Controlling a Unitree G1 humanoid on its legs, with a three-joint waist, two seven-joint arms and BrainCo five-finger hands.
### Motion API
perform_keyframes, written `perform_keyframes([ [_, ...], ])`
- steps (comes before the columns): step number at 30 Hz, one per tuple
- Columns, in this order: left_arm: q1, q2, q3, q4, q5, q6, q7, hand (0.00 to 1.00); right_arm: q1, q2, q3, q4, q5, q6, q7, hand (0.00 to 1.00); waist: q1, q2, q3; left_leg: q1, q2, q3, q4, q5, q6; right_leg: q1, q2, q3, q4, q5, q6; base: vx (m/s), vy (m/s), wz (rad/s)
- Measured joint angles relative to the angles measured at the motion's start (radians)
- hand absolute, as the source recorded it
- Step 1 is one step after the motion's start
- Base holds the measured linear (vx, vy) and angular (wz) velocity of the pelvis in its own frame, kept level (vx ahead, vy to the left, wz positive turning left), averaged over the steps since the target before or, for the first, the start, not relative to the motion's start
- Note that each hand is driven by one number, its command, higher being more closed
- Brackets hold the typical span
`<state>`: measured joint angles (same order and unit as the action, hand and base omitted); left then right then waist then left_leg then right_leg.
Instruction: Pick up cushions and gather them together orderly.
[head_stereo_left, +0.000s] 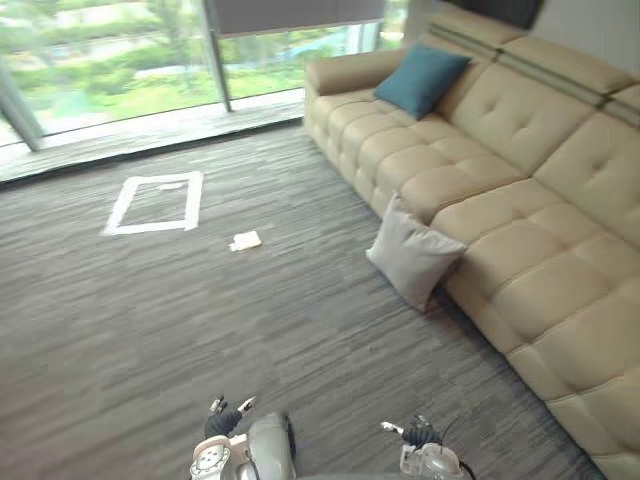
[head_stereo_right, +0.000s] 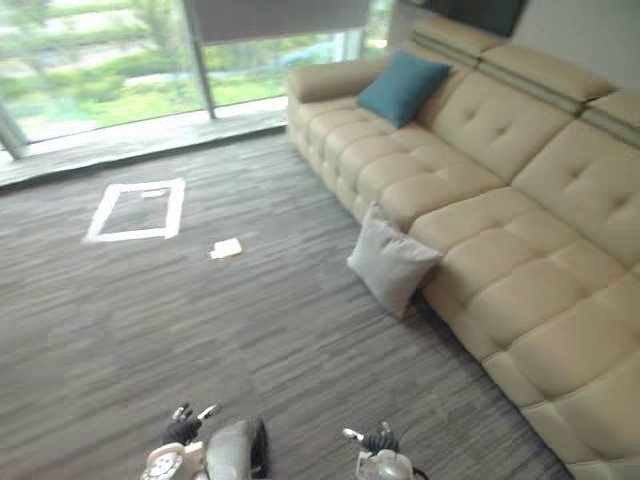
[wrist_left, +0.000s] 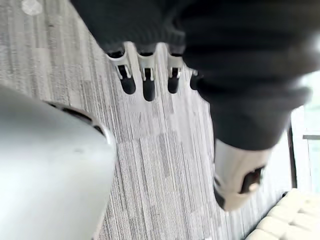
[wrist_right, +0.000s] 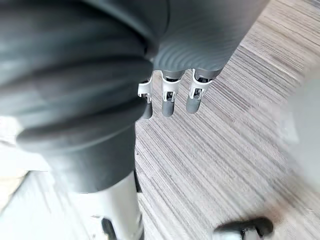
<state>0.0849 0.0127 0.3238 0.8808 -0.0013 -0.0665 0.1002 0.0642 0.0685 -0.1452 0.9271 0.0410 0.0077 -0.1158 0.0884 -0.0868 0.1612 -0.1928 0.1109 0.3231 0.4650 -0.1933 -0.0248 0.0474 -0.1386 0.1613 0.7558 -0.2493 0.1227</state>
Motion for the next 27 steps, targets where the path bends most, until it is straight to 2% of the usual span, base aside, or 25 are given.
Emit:
perform_keyframes([
  [1, -0.011, 0.009, -0.003, 0.019, 0.001, 0.012, 0.008, 0.00, -0.001, -0.002, -0.012, -0.010, -0.002, -0.005, 0.001, 0.00, -0.012, -0.002, 0.010, 0.072, -0.011, 0.019, -0.011, -0.036, 0.007, -0.055, -0.022, -0.055, 0.158, 0.029, 0.015, 0.48, 0.318, -0.52],
  [2, -0.016, 0.011, -0.007, 0.040, 0.000, 0.020, 0.013, 0.00, -0.001, -0.002, -0.013, -0.012, -0.003, -0.010, 0.001, 0.00, -0.018, 0.003, 0.013, 0.171, -0.015, 0.047, -0.046, -0.074, 0.004, -0.108, -0.041, -0.143, 0.260, 0.017, -0.011, 0.58, 0.360, -0.44],
  [4, -0.013, 0.011, -0.015, 0.048, 0.000, 0.025, 0.013, 0.00, 0.000, -0.002, -0.008, -0.026, -0.004, -0.015, 0.003, 0.00, -0.029, 0.009, 0.013, 0.251, -0.017, 0.077, -0.103, -0.086, -0.004, -0.161, -0.052, -0.242, 0.265, -0.001, -0.037, 0.38, 0.190, -0.41],
  [5, -0.017, 0.013, -0.033, 0.065, 0.000, 0.028, 0.011, 0.00, -0.002, -0.008, -0.011, -0.045, -0.004, -0.019, 0.008, 0.00, -0.034, 0.020, 0.017, 0.333, -0.018, 0.115, -0.172, -0.079, -0.006, -0.228, -0.057, -0.367, 0.172, -0.030, -0.059, 0.40, 0.193, -0.40],
  [6, -0.018, 0.013, -0.038, 0.067, 0.000, 0.028, 0.011, 0.00, -0.004, -0.009, -0.013, -0.047, -0.004, -0.020, 0.009, 0.00, -0.034, 0.022, 0.019, 0.347, -0.018, 0.123, -0.187, -0.079, -0.007, -0.239, -0.056, -0.395, 0.140, -0.034, -0.058, 0.49, 0.210, -0.44],
  [8, -0.020, 0.013, -0.065, 0.075, 0.000, 0.029, 0.010, 0.00, -0.014, -0.009, -0.032, -0.054, -0.004, -0.022, 0.012, 0.00, -0.037, 0.037, 0.027, 0.414, -0.022, 0.154, -0.249, -0.079, -0.018, -0.287, -0.038, -0.514, -0.064, -0.015, -0.080, 0.41, 0.114, -0.30],
  [10, -0.019, 0.014, -0.083, 0.080, 0.001, 0.030, 0.008, 0.00, -0.024, -0.010, -0.047, -0.055, -0.003, -0.022, 0.016, 0.00, -0.043, 0.043, 0.032, 0.479, -0.041, 0.160, -0.299, -0.098, -0.055, -0.314, 0.005, -0.567, -0.266, 0.086, -0.139, 0.50, 0.061, -0.13],
  [11, -0.016, 0.014, -0.084, 0.081, 0.002, 0.030, 0.007, 0.00, -0.023, -0.010, -0.046, -0.054, -0.003, -0.022, 0.017, 0.00, -0.043, 0.042, 0.031, 0.501, -0.052, 0.158, -0.308, -0.106, -0.067, -0.308, 0.019, -0.569, -0.317, 0.135, -0.166, 0.67, -0.020, 0.00],
  [12, -0.016, 0.003, -0.078, 0.092, 0.018, 0.031, 0.005, 0.00, -0.021, -0.013, -0.046, -0.061, -0.003, -0.020, 0.019, 0.00, -0.045, 0.044, 0.033, 0.552, -0.064, 0.129, -0.301, -0.122, -0.089, -0.289, 0.024, -0.566, -0.318, 0.185, -0.287, 0.58, -0.050, -0.02],
  [13, -0.017, -0.009, -0.078, 0.093, 0.022, 0.033, 0.002, 0.00, -0.026, -0.027, -0.046, -0.060, -0.003, -0.020, 0.019, 0.00, -0.044, 0.067, 0.032, 0.559, -0.049, 0.124, -0.290, -0.122, -0.089, -0.287, 0.028, -0.573, -0.300, 0.181, -0.286, 0.67, -0.086, 0.04],
  [14, -0.014, -0.028, -0.075, 0.089, 0.031, 0.031, -0.005, 0.00, -0.024, -0.034, -0.048, -0.063, -0.002, -0.020, 0.019, 0.00, -0.048, 0.089, 0.022, 0.537, -0.028, 0.096, -0.223, -0.122, -0.090, -0.283, 0.033, -0.581, -0.287, 0.147, -0.283, 0.53, -0.142, 0.06],
  [15, -0.017, -0.037, -0.074, 0.082, 0.039, 0.029, -0.013, 0.00, -0.025, -0.037, -0.047, -0.067, -0.002, -0.020, 0.019, 0.00, -0.053, 0.102, 0.024, 0.488, -0.006, 0.066, -0.081, -0.121, -0.089, -0.258, 0.043, -0.582, -0.293, 0.098, -0.261, 0.49, -0.163, 0.04],
  [16, -0.018, -0.054, -0.059, 0.077, 0.039, 0.030, -0.017, 0.00, -0.026, -0.048, -0.047, -0.078, -0.002, -0.018, 0.020, 0.00, -0.055, 0.132, 0.033, 0.398, 0.054, 0.022, 0.150, -0.093, -0.079, -0.219, 0.074, -0.575, -0.315, 0.082, -0.269, 0.54, -0.153, -0.47],
  [17, -0.012, -0.070, -0.023, 0.057, 0.036, 0.028, -0.016, 0.00, -0.030, -0.051, -0.045, -0.075, 0.000, -0.014, 0.016, 0.00, -0.047, 0.152, 0.044, 0.281, 0.132, -0.024, 0.445, -0.061, -0.063, -0.146, 0.128, -0.539, -0.353, 0.054, -0.285, 0.42, -0.065, -0.64],
  [19, -0.009, -0.066, -0.027, 0.047, 0.037, 0.028, -0.019, 0.00, -0.033, -0.044, -0.039, -0.059, 0.001, -0.013, 0.016, 0.00, -0.040, 0.144, 0.052, 0.227, 0.155, -0.033, 0.528, -0.077, -0.063, -0.084, 0.146, -0.509, -0.372, 0.026, -0.292, 0.46, -0.049, -0.77],
  [20, -0.005, -0.055, -0.025, 0.032, 0.033, 0.027, -0.018, 0.00, -0.038, -0.037, -0.037, -0.040, 0.003, -0.012, 0.017, 0.00, -0.039, 0.124, 0.058, 0.179, 0.156, -0.029, 0.521, -0.095, -0.054, -0.032, 0.151, -0.472, -0.393, 0.014, -0.280, 0.37, -0.055, -0.77],
  [21, 0.001, -0.056, -0.026, 0.020, 0.028, 0.026, -0.017, 0.00, -0.036, -0.035, -0.038, -0.037, 0.003, -0.010, 0.016, 0.00, -0.037, 0.118, 0.056, 0.152, 0.152, -0.029, 0.493, -0.101, -0.048, -0.012, 0.152, -0.457, -0.405, 0.008, -0.271, 0.33, -0.035, -0.79],
  [23, 0.011, -0.059, -0.025, -0.010, 0.016, 0.012, -0.016, 0.00, -0.027, -0.032, -0.038, -0.036, 0.010, -0.007, 0.013, 0.00, -0.024, 0.110, 0.051, 0.066, 0.119, -0.041, 0.300, -0.118, -0.039, 0.034, 0.151, -0.392, -0.436, -0.010, -0.236, 0.35, 0.027, -0.79],
  [24, 0.011, -0.060, -0.025, -0.011, 0.016, 0.010, -0.016, 0.00, -0.028, -0.032, -0.038, -0.036, 0.012, -0.007, 0.011, 0.00, -0.025, 0.111, 0.051, 0.048, 0.102, -0.060, 0.249, -0.118, -0.038, 0.043, 0.152, -0.376, -0.444, -0.013, -0.231, 0.39, 0.117, -0.76],
  [25, 0.008, -0.061, -0.023, -0.011, 0.012, 0.005, -0.014, 0.00, -0.033, -0.030, -0.038, -0.035, 0.019, -0.005, 0.008, 0.00, -0.021, 0.111, 0.052, 0.011, 0.065, -0.112, 0.166, -0.115, -0.035, 0.069, 0.150, -0.341, -0.457, -0.021, -0.219, 0.51, 0.241, -0.91],
  [26, 0.005, -0.063, -0.015, -0.011, 0.006, 0.004, -0.012, 0.00, -0.035, -0.029, -0.035, -0.020, 0.019, -0.004, 0.004, 0.00, -0.015, 0.107, 0.052, -0.017, 0.014, -0.199, 0.057, -0.087, -0.050, 0.094, 0.140, -0.289, -0.475, -0.033, -0.199, 0.43, 0.216, -0.94],
  [27, 0.006, -0.063, -0.015, -0.011, 0.003, 0.003, -0.011, 0.00, -0.034, -0.030, -0.033, -0.009, 0.019, -0.004, 0.003, 0.00, -0.015, 0.105, 0.050, -0.013, 0.004, -0.208, 0.024, -0.071, -0.053, 0.097, 0.139, -0.277, -0.477, -0.039, -0.189, 0.41, 0.256, -0.92],
])
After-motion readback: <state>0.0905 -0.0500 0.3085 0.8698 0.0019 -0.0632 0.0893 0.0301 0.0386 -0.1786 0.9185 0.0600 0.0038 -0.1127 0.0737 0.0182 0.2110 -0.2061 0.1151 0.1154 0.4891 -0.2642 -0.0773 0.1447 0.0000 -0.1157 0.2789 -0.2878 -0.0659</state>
